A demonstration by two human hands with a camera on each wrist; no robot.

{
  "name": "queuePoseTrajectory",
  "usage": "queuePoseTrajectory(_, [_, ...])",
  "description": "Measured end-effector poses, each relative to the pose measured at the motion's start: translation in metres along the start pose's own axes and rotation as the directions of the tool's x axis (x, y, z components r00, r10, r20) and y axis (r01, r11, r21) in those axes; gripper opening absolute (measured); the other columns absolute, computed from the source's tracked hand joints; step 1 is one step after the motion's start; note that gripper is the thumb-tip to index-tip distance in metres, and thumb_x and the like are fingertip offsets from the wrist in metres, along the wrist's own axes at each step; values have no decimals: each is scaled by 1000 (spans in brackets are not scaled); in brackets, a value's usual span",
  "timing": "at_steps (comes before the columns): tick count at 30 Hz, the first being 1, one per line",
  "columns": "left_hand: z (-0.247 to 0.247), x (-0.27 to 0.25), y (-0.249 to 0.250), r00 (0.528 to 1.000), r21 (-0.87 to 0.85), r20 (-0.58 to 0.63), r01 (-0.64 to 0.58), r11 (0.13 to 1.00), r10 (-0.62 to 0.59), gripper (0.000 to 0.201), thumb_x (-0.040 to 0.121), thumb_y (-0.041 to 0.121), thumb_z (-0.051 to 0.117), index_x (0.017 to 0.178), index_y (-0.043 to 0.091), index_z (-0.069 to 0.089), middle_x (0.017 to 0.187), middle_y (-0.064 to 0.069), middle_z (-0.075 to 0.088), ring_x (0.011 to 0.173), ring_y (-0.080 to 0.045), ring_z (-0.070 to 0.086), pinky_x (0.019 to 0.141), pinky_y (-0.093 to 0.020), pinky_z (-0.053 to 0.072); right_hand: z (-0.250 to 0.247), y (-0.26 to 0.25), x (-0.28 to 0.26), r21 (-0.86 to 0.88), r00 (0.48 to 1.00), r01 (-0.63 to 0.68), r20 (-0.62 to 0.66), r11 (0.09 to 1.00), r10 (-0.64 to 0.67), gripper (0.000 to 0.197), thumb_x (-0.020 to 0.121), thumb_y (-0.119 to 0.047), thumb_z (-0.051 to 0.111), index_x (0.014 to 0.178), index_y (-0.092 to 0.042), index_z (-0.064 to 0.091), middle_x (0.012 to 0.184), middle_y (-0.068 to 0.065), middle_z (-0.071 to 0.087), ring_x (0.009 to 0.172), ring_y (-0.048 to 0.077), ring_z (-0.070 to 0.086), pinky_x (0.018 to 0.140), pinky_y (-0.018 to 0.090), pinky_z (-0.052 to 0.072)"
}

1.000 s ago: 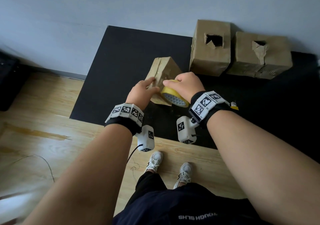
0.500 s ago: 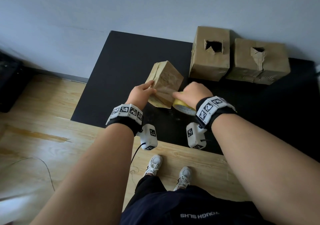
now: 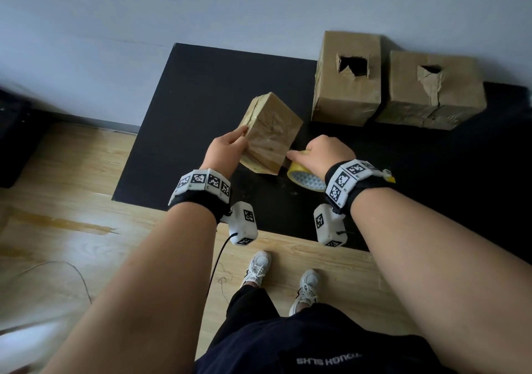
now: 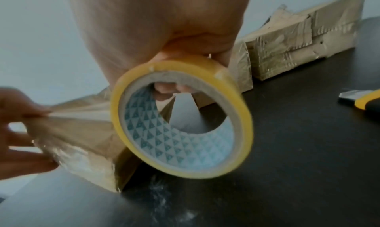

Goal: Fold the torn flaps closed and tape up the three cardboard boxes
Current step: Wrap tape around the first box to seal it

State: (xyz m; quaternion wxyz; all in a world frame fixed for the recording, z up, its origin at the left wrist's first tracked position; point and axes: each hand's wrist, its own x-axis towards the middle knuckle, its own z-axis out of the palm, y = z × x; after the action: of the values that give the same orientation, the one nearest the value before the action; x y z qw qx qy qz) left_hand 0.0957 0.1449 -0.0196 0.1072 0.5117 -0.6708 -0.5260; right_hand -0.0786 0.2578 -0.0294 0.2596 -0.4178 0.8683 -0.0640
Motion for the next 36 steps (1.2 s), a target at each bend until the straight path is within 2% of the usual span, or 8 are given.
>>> queuePoseTrajectory(5, [-5,6,-8,1000,48,-1,-22,999,22,46,95,20,44,139,30,52,120,6,62,97,-4,58,72,-11,41,12,-7,9,-17,1000,-10,10,1000,10,56,87,-68,49,68,-16,58,67,2,58,62,20,58,53,28,37])
queuePoseTrajectory(10, [-9,16,-21,999,5,19,-26,1000,26,45,95,21,43,137,32,55,121,6,64,110,-9,60,95,-23,47,21,-14,17,0,999,-12,32,1000,12,56,88,-68,47,72,-16,60,70,3,59,65,22,60,56,29,40])
queuePoseTrajectory(17, [-15,27,-35,1000,32,3,-17,999,17,41,96,16,35,124,34,60,106,6,64,95,-6,58,79,-18,44,26,-32,27,51,999,-1,35,999,0,55,89,-65,47,67,-15,54,66,2,55,63,22,57,56,29,38])
queuePoseTrajectory(19, [-13,30,-35,997,167,-77,-15,986,28,38,98,19,35,129,26,56,120,2,62,110,-13,57,87,-23,45,25,-39,31,59,999,-1,49,998,-2,54,88,-64,49,69,-15,56,68,2,57,65,22,58,56,29,39])
queuePoseTrajectory(22, [-8,27,-37,966,502,-183,-70,862,184,48,102,16,38,150,18,35,157,1,30,146,-15,24,117,-28,23,24,-48,35,49,999,-10,50,999,8,50,87,-62,51,71,-15,58,71,2,60,67,22,60,55,28,38])
queuePoseTrajectory(25, [3,16,-44,920,738,25,-281,613,391,57,101,4,38,154,15,21,162,-2,14,150,-17,5,122,-31,5,26,-51,36,32,999,-29,42,999,28,50,86,-62,51,72,-15,59,73,2,61,68,23,60,55,29,37])
queuePoseTrajectory(27, [6,10,-51,918,816,159,-329,475,363,54,105,19,31,155,16,11,163,-2,4,150,-16,-4,120,-31,-7,27,-52,36,29,999,-42,31,999,41,49,86,-61,51,72,-15,59,74,3,61,70,24,61,57,29,39])
queuePoseTrajectory(36, [3,16,-45,950,807,150,-277,521,273,51,106,39,20,154,23,21,162,6,13,149,-11,3,119,-30,-5,24,-61,40,-19,996,-53,69,998,54,49,88,-63,49,82,-15,61,76,2,61,65,18,57,52,28,35])
